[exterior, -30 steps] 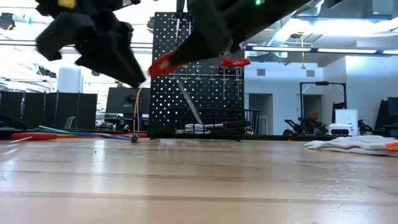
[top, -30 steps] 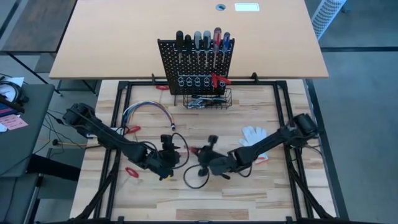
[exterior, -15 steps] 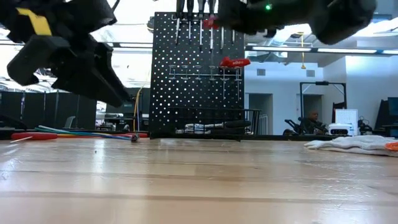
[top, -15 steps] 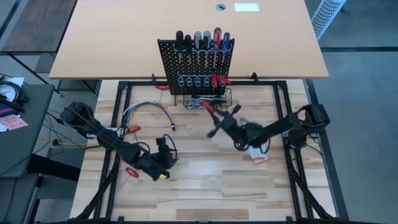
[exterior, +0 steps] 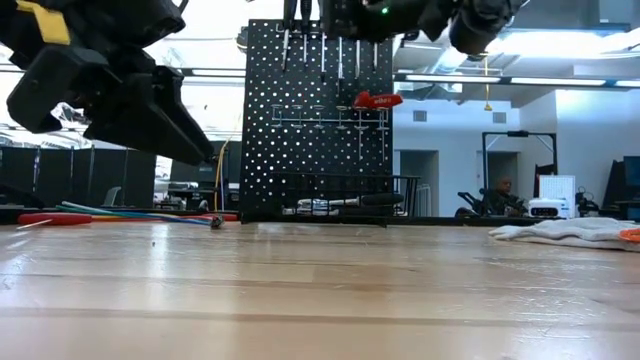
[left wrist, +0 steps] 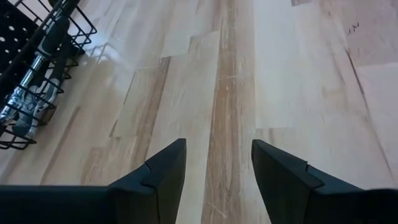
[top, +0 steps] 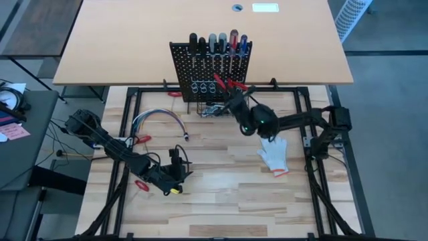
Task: Hang tools onto peg board
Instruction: Hang the middle right red hex key onto the black pegboard
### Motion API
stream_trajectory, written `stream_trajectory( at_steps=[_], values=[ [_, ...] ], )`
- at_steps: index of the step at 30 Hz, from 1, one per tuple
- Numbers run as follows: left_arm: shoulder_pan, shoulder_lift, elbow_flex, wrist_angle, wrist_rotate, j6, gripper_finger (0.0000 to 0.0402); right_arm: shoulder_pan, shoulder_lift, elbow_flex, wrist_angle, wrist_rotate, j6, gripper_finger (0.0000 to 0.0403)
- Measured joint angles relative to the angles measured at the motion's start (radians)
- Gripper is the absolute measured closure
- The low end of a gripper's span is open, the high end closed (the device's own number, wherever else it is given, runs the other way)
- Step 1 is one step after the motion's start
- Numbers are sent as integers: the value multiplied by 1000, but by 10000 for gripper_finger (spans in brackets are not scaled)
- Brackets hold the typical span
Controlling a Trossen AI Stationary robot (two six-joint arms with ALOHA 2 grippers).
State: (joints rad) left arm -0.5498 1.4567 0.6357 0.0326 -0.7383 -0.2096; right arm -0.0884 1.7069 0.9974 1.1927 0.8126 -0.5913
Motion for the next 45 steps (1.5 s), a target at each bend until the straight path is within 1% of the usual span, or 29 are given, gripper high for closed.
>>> stream_trajectory(
  at_steps=[3, 5, 11, 14, 20, 25, 29, 32, 37, 41, 45],
  values=[
    [-3, 0, 0, 2, 0, 3, 224, -26, 0, 32, -123, 0, 30, 363],
    [-3, 0, 0, 1, 0, 3, 224, -34, 0, 38, -173, 0, 44, 363],
    [-3, 0, 0, 0, 1, 3, 224, -42, 0, 39, -217, 36, 69, 363],
    [-3, 0, 0, 1, 1, 3, 224, -59, 0, 39, -264, 36, 136, 363],
    [-3, 0, 0, 1, 1, 3, 224, -102, 0, 39, -421, 25, 306, 363],
    [-3, 0, 0, 1, 1, 3, 224, -126, 0, 39, -496, -5, 400, 361],
    [-3, 0, 0, 1, 1, 3, 224, -137, 0, 39, -527, -36, 459, 315],
    [-3, 0, 0, 1, 1, 3, 224, -137, 0, 39, -528, -60, 460, 275],
    [-3, 0, 0, 1, 1, 3, 224, -110, -24, 39, -531, -61, 437, 221],
    [-3, 0, 0, 1, 1, 2, 224, -71, -67, 39, -548, -62, 398, 191],
    [-3, 0, 0, 1, 1, -2, 224, -16, -104, 39, -583, -63, 384, 179]
  ],
)
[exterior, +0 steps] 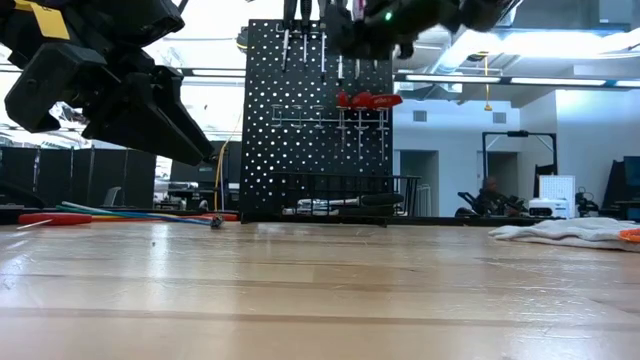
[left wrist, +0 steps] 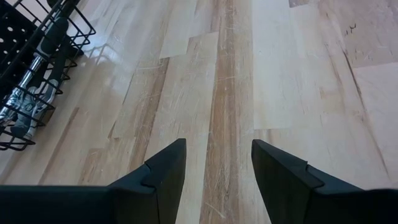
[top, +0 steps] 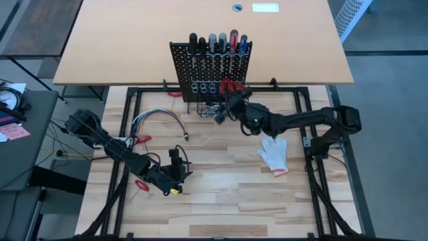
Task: Hang tools onto peg board
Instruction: Hang the middle right red hex key onto the black pegboard, then hang the bottom red hex key onto the black pegboard
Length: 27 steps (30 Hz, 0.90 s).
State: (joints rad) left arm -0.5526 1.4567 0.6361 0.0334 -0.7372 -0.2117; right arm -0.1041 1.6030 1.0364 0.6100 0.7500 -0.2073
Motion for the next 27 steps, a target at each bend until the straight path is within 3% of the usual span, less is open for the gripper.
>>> stream_trajectory(
  at_steps=[8, 14, 17, 22, 27],
  values=[
    [-47, -9, 37, -127, 7, -22, 224, 200, -48, 0, -192, 0, 9, 184],
    [-125, -52, 85, -371, 162, -112, 224, 362, -33, 0, -387, -71, 168, 187],
    [-176, -82, 85, -518, 287, -267, 224, 430, -18, -16, -434, -89, 258, 187],
    [-257, -116, 85, -785, 523, -693, 224, 513, 50, -40, -413, -83, 297, 187],
    [-331, -117, 85, -851, 745, -965, 224, 525, 128, -39, -344, -73, 278, 187]
  ],
)
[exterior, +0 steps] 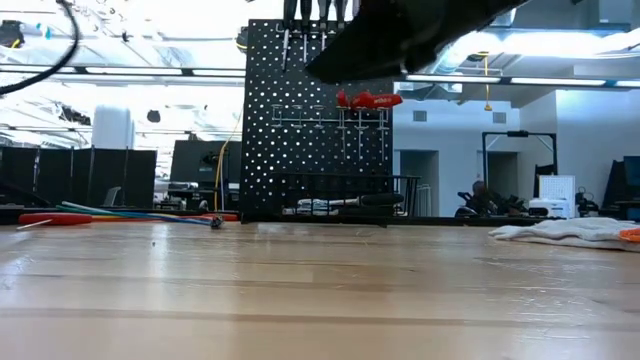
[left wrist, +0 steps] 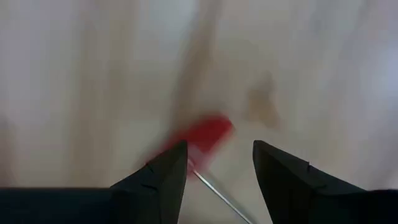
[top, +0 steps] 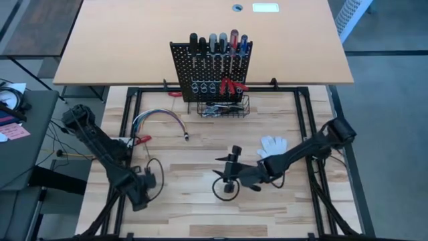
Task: Hang tools onto peg board
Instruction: Hang the bottom red hex key onto the black pegboard
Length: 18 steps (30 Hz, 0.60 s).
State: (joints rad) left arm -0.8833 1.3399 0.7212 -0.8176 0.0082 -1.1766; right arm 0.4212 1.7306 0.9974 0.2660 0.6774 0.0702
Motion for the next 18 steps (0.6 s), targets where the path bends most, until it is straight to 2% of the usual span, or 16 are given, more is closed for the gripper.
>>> stream_trajectory(
  at_steps=[4, 8, 12, 18],
  values=[
    [-42, -2, 0, 5, 96, -172, 224, -19, 26, 0, 22, 2, -15, 187],
    [-74, -3, -19, -7, 118, -304, 224, -25, 23, 1, 27, -10, -10, 187],
    [-75, -3, -71, -3, 115, -361, 224, -23, 23, 1, 45, -17, -15, 187],
    [-54, -7, -129, 59, 95, -362, 229, -22, 22, 1, 60, -22, -18, 187]
  ],
)
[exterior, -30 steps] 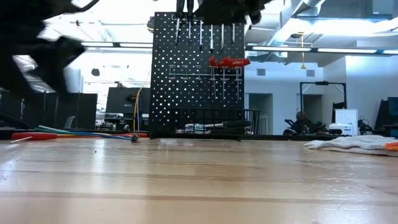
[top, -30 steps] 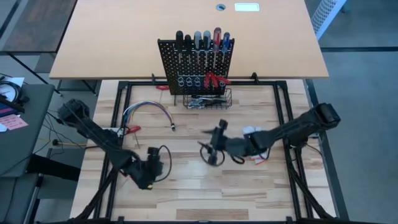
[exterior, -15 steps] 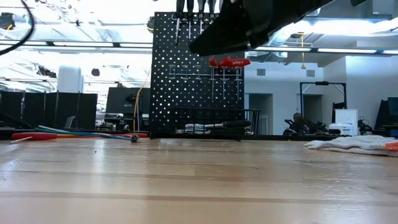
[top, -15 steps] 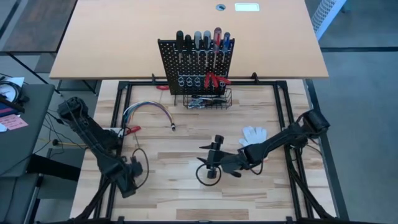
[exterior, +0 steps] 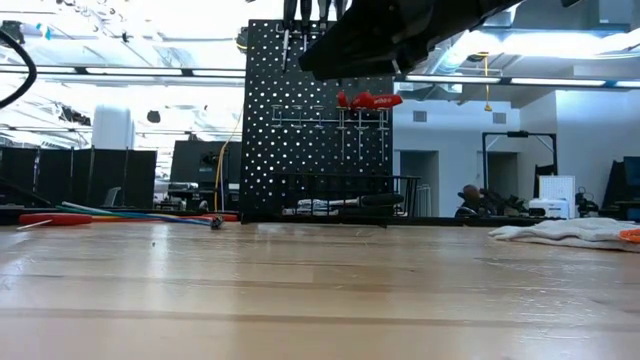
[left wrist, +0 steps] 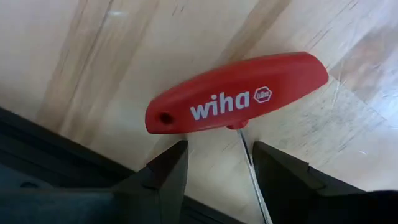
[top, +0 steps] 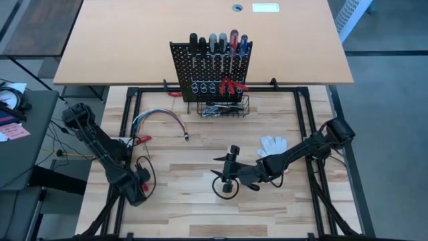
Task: Hang tools onto peg board
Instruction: Hang the bottom red hex key onto the black pegboard
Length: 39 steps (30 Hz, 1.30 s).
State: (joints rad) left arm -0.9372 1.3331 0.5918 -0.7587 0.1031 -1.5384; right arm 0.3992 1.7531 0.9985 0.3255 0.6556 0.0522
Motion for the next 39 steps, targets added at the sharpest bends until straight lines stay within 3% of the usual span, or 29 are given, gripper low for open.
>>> stream_trajectory(
  at_steps=[4, 11, 13, 28, 36, 39],
  values=[
    [17, 0, -9, 8, -34, 17, 266, 0, 0, 0, 5, 0, 0, 187],
    [45, 11, -9, 30, -144, 96, 378, 1, -1, 0, 7, -1, 1, 187],
    [56, 22, -10, 38, -171, 110, 394, 5, -1, 0, 8, -1, 0, 187],
    [100, 43, -3, 74, -283, 232, 401, 20, -2, 21, 22, -2, -33, 187],
    [103, 47, 43, 44, -313, 376, 401, 19, -2, 21, 20, -2, -34, 187],
    [106, 49, 50, 47, -366, 422, 401, 19, -2, 21, 20, -2, -34, 187]
  ],
)
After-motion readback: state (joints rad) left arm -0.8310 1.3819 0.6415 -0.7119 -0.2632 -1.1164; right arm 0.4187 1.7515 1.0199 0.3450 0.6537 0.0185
